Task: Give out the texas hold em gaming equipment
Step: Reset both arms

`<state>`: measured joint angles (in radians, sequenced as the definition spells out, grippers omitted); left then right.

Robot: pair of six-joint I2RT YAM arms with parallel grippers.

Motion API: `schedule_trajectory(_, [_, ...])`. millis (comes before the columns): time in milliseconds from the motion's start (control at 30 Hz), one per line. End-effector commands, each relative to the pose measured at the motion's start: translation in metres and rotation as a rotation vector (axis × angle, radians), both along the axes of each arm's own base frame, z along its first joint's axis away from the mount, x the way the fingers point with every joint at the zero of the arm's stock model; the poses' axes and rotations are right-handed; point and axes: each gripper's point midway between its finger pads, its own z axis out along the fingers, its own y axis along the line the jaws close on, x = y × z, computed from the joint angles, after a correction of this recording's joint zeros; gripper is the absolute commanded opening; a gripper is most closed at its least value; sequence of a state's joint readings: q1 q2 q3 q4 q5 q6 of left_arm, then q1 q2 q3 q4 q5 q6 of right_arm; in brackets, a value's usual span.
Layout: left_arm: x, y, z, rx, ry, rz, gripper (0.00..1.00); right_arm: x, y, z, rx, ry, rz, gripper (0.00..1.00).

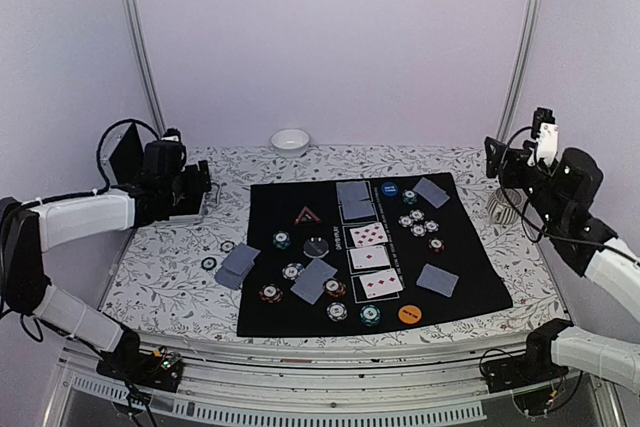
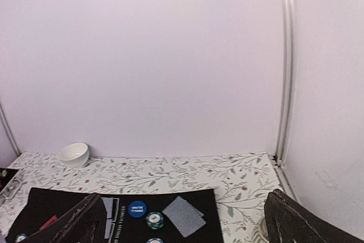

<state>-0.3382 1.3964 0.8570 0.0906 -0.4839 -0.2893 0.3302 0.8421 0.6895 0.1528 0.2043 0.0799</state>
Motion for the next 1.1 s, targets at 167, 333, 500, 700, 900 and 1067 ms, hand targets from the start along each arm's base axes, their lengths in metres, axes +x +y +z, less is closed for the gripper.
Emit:
schedule_trajectory(167, [-0.036,0.071,-0.014,0.171,-0.145,0.241,0.98,-0.010,-0.082,-0.082,-0.055,-0.099,-0.351,0.99])
schedule_trajectory(333, [-0.057,0.092,-0.014,0.188,-0.310,0.218,0.98,-0.012,-0.092,-0.103,-0.059,-0.167,-0.332,0.99])
schedule_trajectory(500, [-0.064,0.099,-0.022,0.179,-0.385,0.141,0.98,0.000,-0.096,-0.126,-0.095,-0.129,-0.265,0.99])
schedule_trajectory(700, [-0.058,0.103,-0.038,0.129,-0.433,0.043,0.98,0.012,-0.083,-0.151,-0.089,-0.118,-0.159,0.99])
schedule_trajectory(900, [-0.050,0.094,-0.047,0.112,-0.380,-0.025,0.98,0.041,-0.072,-0.170,-0.112,-0.047,-0.086,0.99])
schedule_trajectory(1067, [-0.044,0.088,-0.045,0.119,-0.381,-0.057,0.98,0.051,-0.070,-0.176,-0.115,-0.004,-0.040,0.99])
